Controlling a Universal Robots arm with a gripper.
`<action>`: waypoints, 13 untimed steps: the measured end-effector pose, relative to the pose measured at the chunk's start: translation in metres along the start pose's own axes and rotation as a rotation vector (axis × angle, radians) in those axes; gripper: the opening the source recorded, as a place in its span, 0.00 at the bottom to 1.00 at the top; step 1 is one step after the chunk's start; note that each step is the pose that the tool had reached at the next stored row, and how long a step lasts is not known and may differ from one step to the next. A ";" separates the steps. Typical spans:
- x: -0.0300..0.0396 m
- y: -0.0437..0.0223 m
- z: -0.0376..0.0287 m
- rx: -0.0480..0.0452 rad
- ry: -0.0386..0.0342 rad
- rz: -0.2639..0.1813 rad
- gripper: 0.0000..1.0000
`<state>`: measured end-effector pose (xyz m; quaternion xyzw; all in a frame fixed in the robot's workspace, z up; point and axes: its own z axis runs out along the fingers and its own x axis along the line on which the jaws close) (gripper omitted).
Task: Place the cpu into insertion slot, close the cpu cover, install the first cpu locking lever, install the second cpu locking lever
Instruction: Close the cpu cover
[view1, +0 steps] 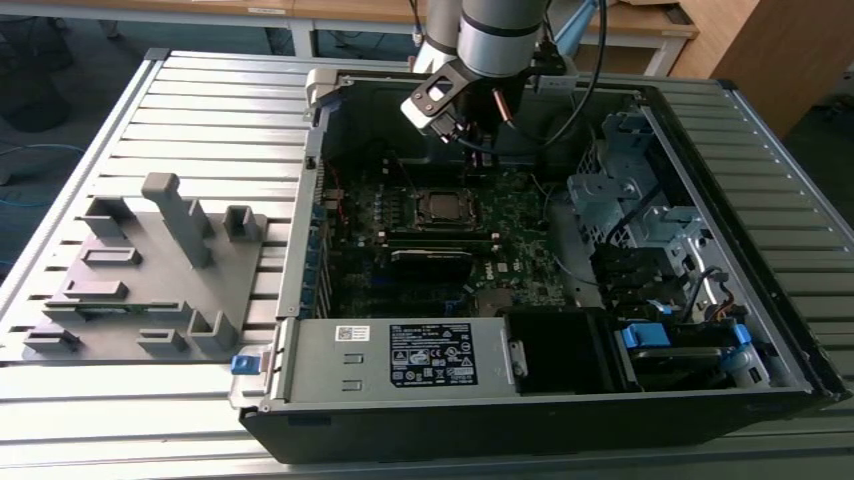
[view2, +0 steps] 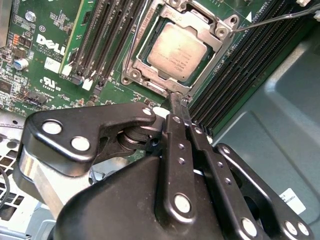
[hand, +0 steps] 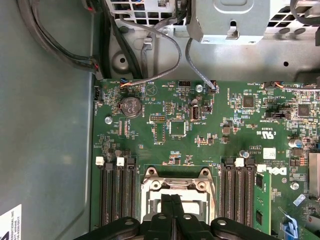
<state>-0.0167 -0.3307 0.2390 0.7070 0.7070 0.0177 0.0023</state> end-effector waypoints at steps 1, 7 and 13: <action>0.0000 0.0000 -0.0004 0.0001 -0.0003 0.000 0.11; 0.0000 -0.0010 -0.0007 0.0002 -0.0004 0.000 0.11; 0.0000 -0.0015 -0.0007 0.0001 -0.0002 0.000 0.11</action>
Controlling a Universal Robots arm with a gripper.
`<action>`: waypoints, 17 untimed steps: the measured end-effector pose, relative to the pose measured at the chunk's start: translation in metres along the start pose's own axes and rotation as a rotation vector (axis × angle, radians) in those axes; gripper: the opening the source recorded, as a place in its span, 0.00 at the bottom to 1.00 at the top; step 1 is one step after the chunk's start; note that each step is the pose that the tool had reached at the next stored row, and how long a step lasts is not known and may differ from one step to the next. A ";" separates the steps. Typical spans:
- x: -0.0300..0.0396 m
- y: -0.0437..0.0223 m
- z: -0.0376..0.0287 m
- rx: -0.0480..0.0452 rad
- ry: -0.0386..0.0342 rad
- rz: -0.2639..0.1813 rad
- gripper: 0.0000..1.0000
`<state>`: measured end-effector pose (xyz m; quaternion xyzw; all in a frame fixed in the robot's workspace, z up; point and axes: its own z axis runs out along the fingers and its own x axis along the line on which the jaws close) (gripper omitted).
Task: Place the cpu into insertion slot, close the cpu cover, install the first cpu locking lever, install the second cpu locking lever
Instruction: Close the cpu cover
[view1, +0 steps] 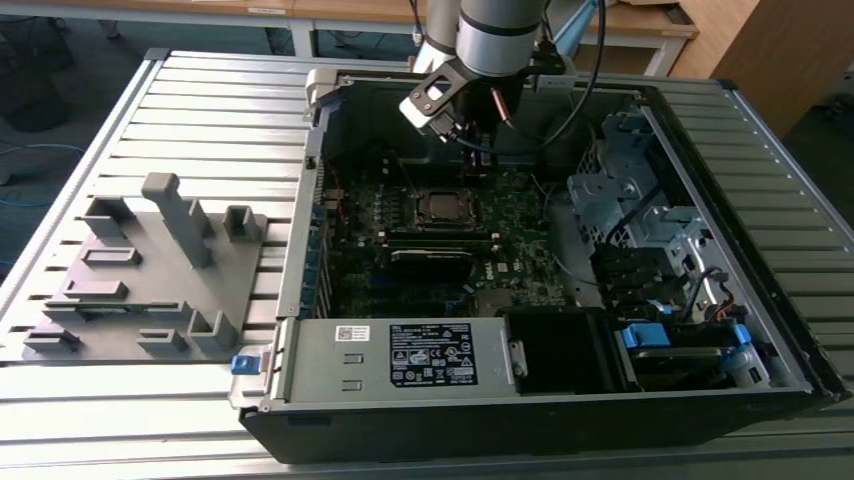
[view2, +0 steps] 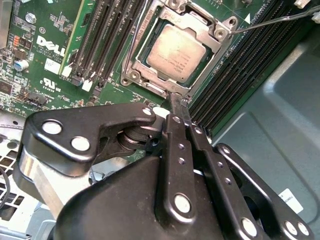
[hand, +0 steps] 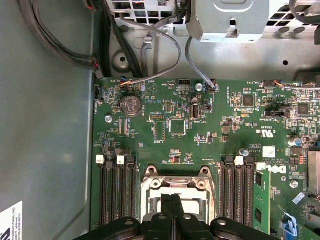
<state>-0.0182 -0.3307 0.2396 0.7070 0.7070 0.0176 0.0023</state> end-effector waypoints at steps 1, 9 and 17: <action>0.0000 0.0000 0.0000 0.0000 -0.0001 0.000 0.11; 0.0000 -0.0052 0.0015 0.0000 0.0000 0.000 0.11; -0.0001 -0.0086 0.0038 0.0000 -0.0004 0.000 0.11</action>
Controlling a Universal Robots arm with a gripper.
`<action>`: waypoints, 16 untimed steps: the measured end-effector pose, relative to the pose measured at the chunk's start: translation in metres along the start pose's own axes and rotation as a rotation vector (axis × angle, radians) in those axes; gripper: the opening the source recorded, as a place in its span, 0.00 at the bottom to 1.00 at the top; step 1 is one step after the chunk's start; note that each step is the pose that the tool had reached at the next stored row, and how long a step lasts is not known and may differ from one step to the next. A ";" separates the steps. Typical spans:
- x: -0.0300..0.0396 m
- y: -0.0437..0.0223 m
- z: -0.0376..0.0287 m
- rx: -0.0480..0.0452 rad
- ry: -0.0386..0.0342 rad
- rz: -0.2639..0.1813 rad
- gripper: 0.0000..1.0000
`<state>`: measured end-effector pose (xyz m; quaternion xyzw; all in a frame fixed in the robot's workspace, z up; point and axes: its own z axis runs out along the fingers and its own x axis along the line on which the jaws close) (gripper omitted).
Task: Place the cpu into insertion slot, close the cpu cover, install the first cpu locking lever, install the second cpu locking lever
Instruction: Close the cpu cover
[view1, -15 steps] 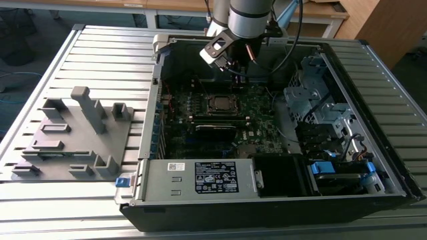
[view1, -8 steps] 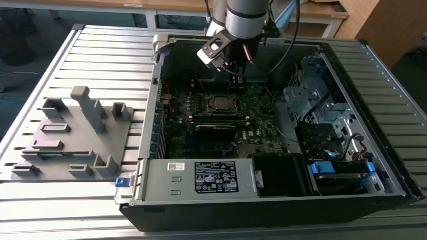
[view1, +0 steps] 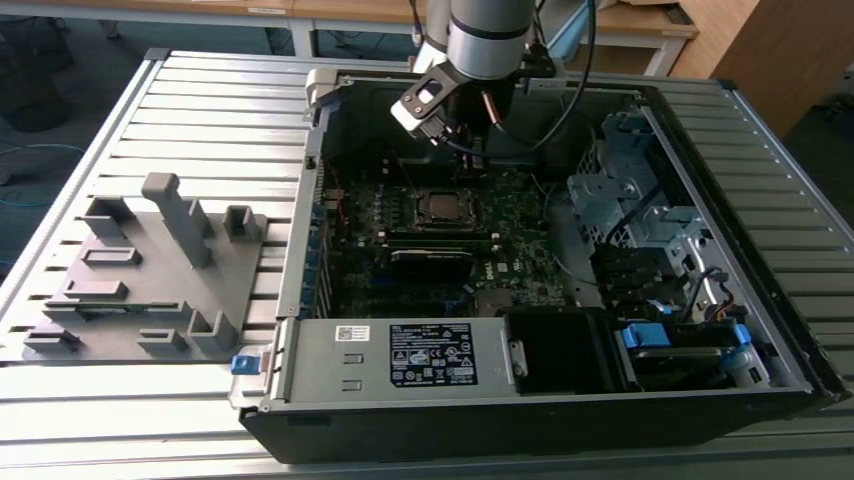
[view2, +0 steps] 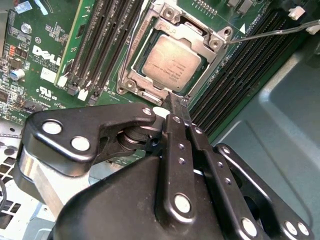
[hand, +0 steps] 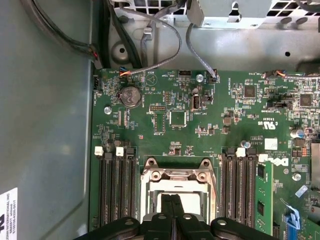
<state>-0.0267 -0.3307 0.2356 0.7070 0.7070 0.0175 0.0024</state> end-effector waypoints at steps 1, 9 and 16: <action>0.0000 0.0000 0.0000 0.0000 -0.0001 0.000 0.11; 0.0000 -0.0001 0.0008 0.0025 0.0034 -0.122 0.11; -0.0001 -0.0001 0.0018 0.0053 0.0071 -0.250 0.11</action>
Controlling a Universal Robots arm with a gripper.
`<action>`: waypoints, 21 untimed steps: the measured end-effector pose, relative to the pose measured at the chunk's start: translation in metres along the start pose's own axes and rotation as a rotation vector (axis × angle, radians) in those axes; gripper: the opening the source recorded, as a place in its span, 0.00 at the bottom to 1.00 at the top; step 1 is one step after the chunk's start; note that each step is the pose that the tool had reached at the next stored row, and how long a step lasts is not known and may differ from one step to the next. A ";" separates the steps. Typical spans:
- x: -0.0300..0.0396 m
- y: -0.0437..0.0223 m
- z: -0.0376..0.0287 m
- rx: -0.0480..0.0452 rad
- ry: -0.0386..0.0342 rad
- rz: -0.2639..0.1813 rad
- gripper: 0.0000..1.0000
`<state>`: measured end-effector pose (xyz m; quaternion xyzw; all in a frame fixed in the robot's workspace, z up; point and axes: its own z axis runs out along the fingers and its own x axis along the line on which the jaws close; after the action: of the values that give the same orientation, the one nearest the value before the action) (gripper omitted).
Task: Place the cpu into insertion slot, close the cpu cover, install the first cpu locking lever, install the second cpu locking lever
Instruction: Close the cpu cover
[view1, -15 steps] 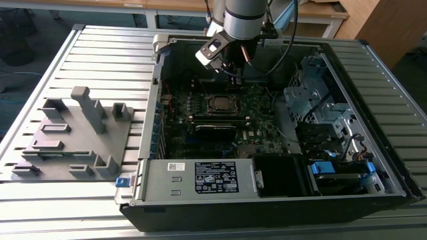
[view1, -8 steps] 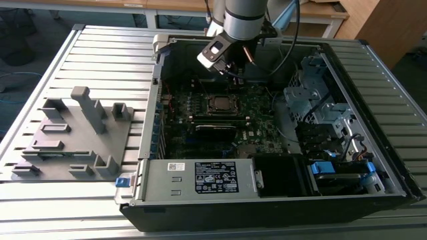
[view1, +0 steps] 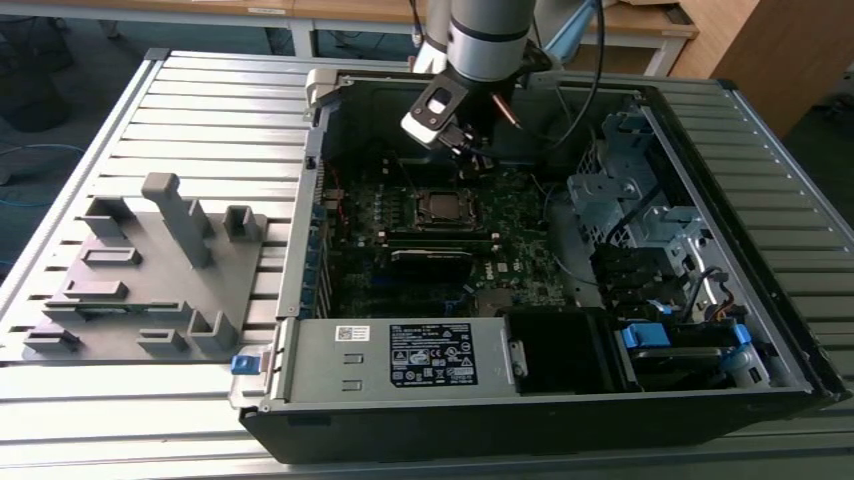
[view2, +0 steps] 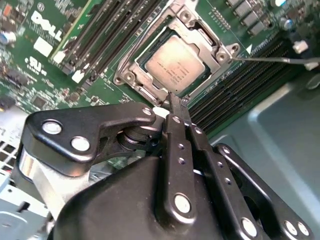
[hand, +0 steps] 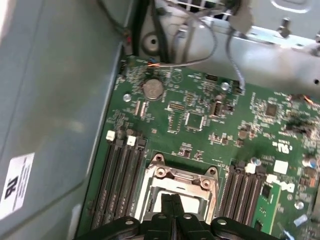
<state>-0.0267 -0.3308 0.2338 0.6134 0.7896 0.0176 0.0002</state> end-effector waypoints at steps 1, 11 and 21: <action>0.0000 0.0000 0.0001 0.0004 0.0005 -0.018 0.11; 0.0000 0.0000 0.0010 0.0044 0.0054 -0.205 0.11; 0.0000 0.0000 0.0022 0.0083 0.0105 -0.386 0.11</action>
<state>-0.0267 -0.3307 0.2316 0.4504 0.8926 0.0172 -0.0030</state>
